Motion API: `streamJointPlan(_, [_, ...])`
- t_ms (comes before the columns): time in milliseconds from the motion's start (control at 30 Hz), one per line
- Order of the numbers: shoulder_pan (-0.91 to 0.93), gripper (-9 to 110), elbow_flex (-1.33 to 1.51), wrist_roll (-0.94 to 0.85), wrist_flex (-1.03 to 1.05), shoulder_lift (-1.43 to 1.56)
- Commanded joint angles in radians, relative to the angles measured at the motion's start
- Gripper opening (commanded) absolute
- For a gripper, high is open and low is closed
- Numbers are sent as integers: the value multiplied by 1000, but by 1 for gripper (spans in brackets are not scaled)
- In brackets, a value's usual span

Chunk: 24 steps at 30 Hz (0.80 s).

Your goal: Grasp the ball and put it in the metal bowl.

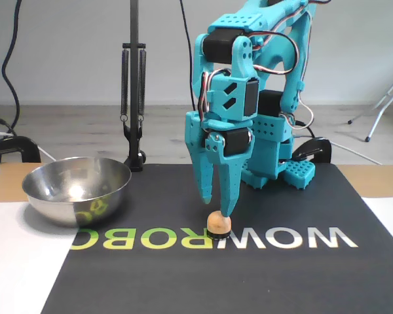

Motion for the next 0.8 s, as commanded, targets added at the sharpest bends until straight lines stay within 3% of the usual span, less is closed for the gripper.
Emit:
streamJointPlan(0, [-6,56,-2,0,5,3])
streamJointPlan(767, [-20,56,-18,2,-21,-89])
